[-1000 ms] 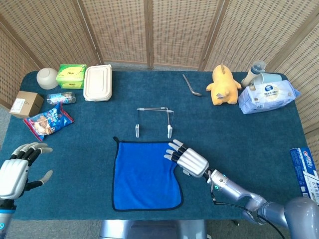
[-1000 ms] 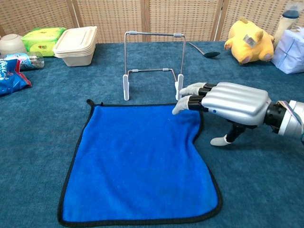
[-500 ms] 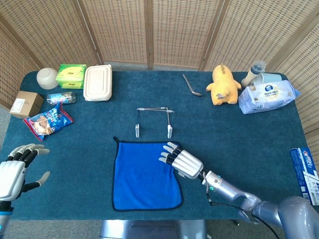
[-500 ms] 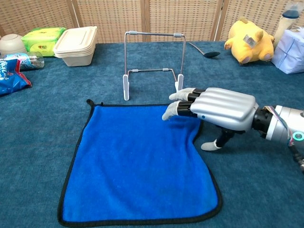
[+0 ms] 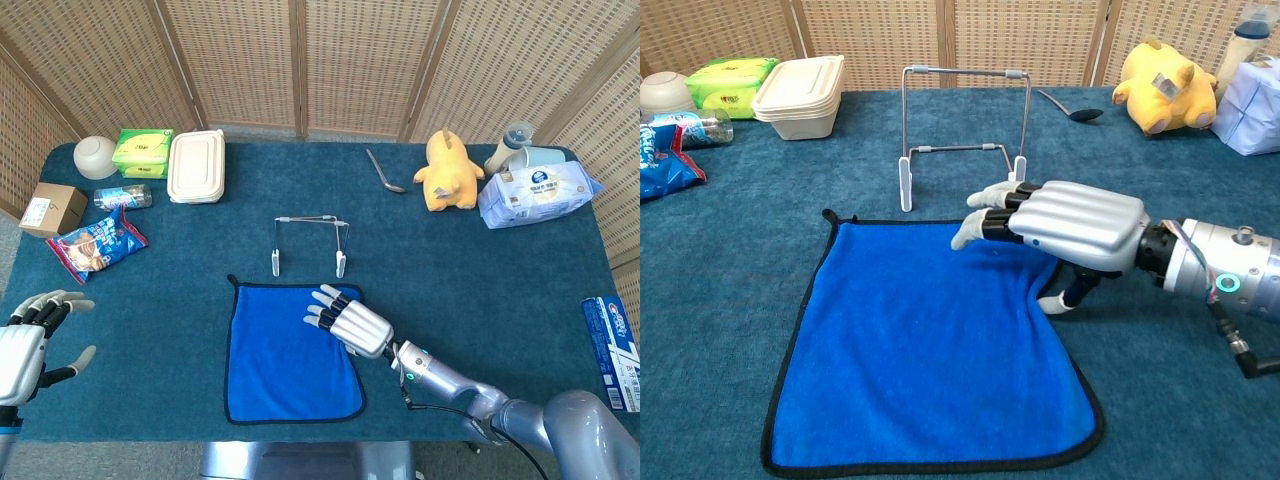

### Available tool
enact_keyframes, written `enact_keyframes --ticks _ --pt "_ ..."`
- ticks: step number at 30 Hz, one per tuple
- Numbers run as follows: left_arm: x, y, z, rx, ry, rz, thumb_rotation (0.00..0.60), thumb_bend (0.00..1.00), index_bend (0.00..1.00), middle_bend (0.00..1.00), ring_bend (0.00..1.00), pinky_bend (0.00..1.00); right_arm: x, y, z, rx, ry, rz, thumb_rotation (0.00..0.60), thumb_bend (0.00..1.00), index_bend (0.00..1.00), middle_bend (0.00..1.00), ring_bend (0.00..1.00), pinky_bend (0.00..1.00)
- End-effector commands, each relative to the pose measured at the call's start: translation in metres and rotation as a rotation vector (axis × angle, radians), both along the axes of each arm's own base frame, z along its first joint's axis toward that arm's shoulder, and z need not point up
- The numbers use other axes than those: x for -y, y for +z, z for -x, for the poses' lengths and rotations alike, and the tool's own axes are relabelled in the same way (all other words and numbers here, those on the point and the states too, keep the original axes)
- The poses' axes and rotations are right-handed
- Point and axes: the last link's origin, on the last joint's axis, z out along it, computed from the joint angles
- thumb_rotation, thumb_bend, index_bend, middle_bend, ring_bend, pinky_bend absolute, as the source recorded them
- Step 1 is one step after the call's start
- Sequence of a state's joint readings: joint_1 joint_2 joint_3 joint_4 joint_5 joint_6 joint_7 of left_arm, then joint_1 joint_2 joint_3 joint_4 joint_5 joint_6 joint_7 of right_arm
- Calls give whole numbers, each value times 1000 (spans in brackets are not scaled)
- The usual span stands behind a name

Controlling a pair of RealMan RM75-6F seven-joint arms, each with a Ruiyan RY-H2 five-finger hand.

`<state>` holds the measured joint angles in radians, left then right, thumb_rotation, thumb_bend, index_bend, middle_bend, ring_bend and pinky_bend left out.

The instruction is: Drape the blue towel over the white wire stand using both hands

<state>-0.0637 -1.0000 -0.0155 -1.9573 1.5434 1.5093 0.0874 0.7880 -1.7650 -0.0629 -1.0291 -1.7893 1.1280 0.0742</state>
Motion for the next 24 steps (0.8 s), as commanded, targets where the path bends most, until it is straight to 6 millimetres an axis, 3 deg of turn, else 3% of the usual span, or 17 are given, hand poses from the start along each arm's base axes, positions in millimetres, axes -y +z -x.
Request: enact_keyframes --ticks 1,14,24 --pt "0 0 1 0 1 0 600 365 314 274 217 172 1 -3 -4 3 6 4 600 199 183 192 22 34" --pt "2 3 3 1 1 -6 600 366 314 274 217 172 3 -11 -14 28 2 5 600 340 190 195 22 34" --pt "2 2 3 -1 2 -3 600 365 314 274 216 172 1 -12 -11 47 -21 -1 600 480 322 210 43 39"
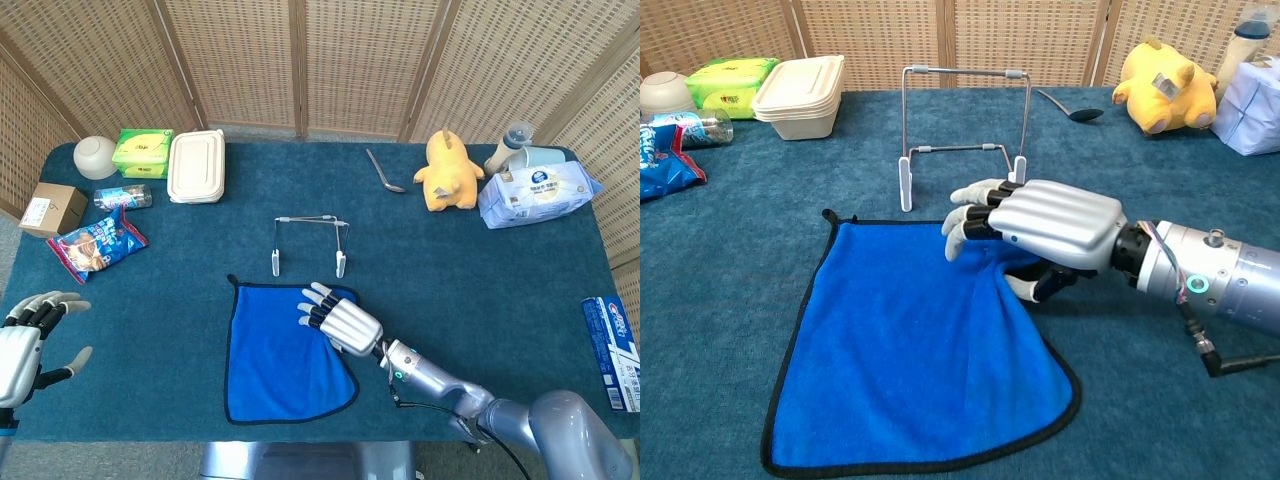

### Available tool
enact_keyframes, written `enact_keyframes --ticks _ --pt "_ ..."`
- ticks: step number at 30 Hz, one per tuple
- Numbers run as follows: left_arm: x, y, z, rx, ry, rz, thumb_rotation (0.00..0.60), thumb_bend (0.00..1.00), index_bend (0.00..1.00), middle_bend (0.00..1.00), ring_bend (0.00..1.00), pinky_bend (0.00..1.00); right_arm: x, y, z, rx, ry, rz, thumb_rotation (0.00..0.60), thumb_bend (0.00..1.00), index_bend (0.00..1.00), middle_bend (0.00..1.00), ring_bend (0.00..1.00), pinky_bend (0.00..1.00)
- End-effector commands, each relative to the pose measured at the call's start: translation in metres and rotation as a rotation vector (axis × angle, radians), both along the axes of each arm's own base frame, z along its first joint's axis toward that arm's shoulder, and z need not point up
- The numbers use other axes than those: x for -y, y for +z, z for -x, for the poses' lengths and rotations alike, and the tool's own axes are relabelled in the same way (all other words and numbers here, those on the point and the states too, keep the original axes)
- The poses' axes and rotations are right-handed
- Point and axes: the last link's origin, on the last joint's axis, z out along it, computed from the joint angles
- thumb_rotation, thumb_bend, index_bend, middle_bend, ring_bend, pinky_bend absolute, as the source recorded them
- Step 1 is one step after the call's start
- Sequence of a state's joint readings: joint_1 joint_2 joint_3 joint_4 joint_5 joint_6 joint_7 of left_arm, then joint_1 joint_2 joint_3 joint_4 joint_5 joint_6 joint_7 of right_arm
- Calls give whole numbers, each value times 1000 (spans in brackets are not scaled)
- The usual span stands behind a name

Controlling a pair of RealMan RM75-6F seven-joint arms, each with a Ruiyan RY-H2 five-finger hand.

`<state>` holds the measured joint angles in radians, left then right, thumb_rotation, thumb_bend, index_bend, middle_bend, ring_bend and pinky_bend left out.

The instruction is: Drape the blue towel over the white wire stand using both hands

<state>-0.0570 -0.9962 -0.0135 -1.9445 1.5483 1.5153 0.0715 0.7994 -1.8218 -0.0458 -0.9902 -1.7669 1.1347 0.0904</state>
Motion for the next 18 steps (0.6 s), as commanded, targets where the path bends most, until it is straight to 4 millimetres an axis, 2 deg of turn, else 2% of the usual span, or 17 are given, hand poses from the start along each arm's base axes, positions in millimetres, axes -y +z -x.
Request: enact_keyframes --ticks 1,9,18 --pt "0 0 0 0 -1 2 600 365 314 274 216 172 -1 -1 1 5 -8 0 600 487 340 212 44 40" --pt "-1 -1 1 -2 2 4 600 366 314 274 215 172 -2 -2 4 26 -25 0 600 504 496 253 66 50" --pt "-1 -8 3 -15 11 24 600 365 317 276 215 172 -2 -1 6 42 -34 4 600 496 594 282 88 56"
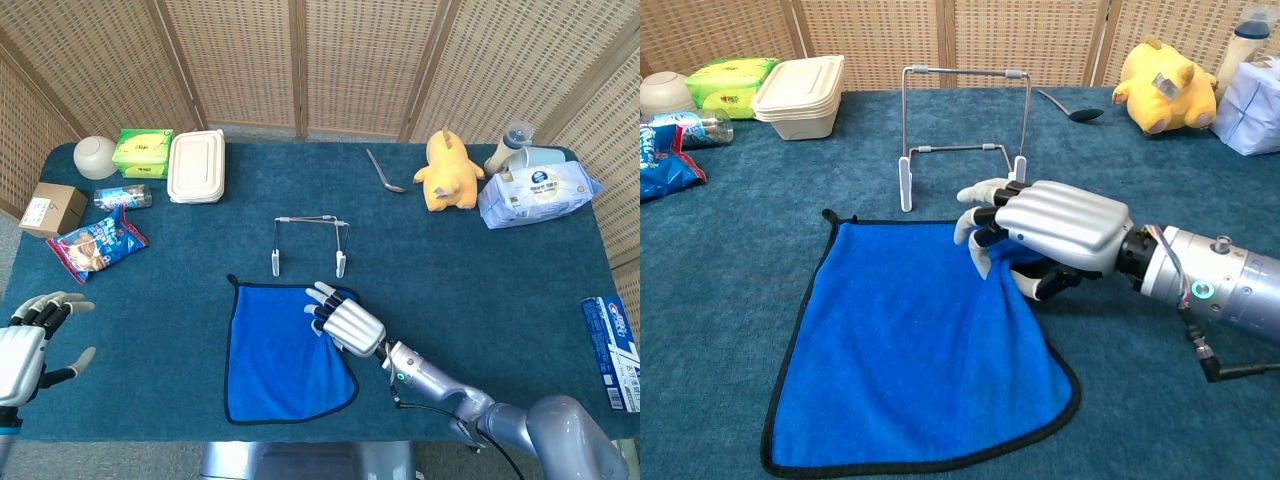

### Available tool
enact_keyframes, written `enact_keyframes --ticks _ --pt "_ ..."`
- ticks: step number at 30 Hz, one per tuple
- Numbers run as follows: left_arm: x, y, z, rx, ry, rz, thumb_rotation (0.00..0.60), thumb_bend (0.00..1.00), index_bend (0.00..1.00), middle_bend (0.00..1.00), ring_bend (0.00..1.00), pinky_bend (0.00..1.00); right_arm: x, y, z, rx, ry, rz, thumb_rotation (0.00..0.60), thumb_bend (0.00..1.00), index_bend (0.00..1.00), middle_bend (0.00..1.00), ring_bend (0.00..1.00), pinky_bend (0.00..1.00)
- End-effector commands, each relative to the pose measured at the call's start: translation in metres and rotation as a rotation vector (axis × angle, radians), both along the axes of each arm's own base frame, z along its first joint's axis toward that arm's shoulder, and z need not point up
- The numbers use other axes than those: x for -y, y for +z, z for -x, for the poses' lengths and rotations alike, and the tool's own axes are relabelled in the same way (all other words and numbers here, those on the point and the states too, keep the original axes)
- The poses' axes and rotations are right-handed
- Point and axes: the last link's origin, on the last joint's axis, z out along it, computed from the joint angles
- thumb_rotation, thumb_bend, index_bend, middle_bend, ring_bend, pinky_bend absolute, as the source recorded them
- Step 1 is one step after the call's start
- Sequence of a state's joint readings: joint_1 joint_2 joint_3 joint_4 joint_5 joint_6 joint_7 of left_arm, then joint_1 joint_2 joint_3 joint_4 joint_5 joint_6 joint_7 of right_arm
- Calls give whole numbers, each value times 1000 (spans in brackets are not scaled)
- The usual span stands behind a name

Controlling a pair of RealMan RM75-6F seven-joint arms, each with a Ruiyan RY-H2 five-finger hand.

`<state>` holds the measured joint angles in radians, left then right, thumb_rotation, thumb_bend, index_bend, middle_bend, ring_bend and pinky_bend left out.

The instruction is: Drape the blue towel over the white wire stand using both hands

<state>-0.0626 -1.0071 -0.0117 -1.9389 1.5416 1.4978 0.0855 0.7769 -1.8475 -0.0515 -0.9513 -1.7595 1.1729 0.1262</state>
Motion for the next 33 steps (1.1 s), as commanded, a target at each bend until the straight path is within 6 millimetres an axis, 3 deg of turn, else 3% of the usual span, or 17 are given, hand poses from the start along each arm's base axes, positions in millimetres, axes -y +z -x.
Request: enact_keyframes --ticks 1,5,15,22,33 --pt "0 -3 2 -8 7 8 600 365 319 277 215 172 0 0 1 2 -4 0 600 496 602 286 91 57" --pt "-1 -7 6 -65 -1 12 600 366 337 290 216 173 -1 1 2 9 -13 -2 600 494 625 293 94 57" --pt "-7 -52 22 -177 -124 113 600 365 362 302 215 170 -3 3 5 27 -30 -3 600 493 630 297 95 57" --pt "-31 -74 24 -144 -246 163 600 366 360 270 187 164 -4 4 7 27 -37 -4 600 495 629 296 95 58" --pt "-73 -112 10 -173 -434 310 600 364 302 199 110 102 -2 7 4 26 -30 5 600 493 627 297 95 58"
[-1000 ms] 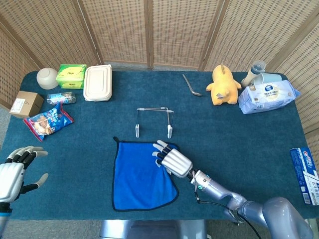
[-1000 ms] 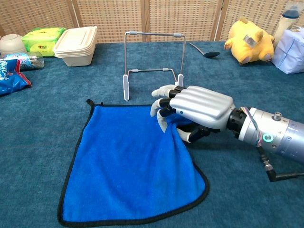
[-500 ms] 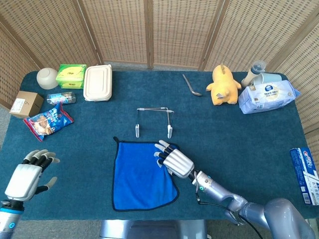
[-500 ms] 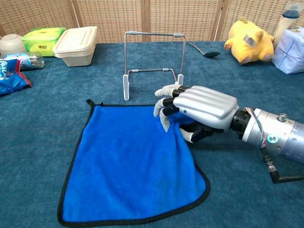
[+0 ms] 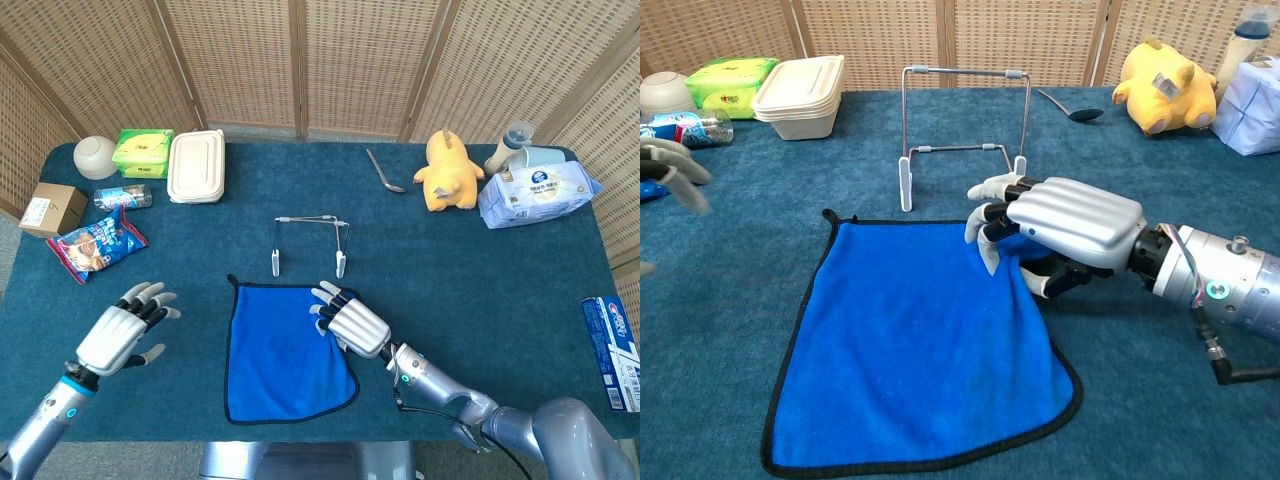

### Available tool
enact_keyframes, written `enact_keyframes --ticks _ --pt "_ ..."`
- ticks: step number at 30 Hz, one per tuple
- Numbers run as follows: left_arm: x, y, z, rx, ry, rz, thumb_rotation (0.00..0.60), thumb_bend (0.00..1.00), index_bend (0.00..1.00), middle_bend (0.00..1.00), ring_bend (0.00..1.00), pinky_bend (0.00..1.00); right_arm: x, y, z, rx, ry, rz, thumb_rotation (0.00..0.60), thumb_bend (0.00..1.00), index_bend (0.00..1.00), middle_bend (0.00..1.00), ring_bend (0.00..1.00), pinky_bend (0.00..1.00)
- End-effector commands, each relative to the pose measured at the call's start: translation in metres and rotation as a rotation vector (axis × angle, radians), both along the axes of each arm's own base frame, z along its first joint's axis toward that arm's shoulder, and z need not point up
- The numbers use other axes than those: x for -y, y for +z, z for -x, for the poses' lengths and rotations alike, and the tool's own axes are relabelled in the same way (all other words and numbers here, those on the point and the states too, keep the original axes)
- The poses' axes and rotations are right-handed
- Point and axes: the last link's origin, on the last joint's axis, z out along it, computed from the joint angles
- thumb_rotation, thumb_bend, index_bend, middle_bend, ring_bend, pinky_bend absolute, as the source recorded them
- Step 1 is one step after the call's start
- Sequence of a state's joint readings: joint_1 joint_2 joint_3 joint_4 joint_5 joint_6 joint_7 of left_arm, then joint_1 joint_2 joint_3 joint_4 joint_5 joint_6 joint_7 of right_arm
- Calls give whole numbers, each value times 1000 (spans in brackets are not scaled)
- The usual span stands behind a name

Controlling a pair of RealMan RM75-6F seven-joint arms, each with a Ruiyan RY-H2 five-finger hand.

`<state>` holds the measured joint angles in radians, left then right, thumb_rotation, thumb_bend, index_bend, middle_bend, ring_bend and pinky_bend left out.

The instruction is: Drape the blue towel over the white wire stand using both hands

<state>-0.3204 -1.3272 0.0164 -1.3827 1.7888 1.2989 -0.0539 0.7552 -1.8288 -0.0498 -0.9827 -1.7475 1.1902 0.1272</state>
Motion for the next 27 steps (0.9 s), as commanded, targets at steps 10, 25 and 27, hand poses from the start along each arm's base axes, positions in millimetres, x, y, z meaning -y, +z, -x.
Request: enact_keyframes --ticks 10,25,27 --pt "-32 -33 -22 -101 -239 165 600 350 259 135 51 53 3 4 0 -1 -6 13 600 493 619 296 94 58" --pt "-40 -61 -29 -149 -403 182 600 350 242 126 39 37 4 3 2 -3 -22 9 600 495 616 296 95 57" --pt "-40 -66 -30 -147 -414 185 600 350 242 126 37 35 5 3 2 -3 -25 10 600 496 616 296 95 58"
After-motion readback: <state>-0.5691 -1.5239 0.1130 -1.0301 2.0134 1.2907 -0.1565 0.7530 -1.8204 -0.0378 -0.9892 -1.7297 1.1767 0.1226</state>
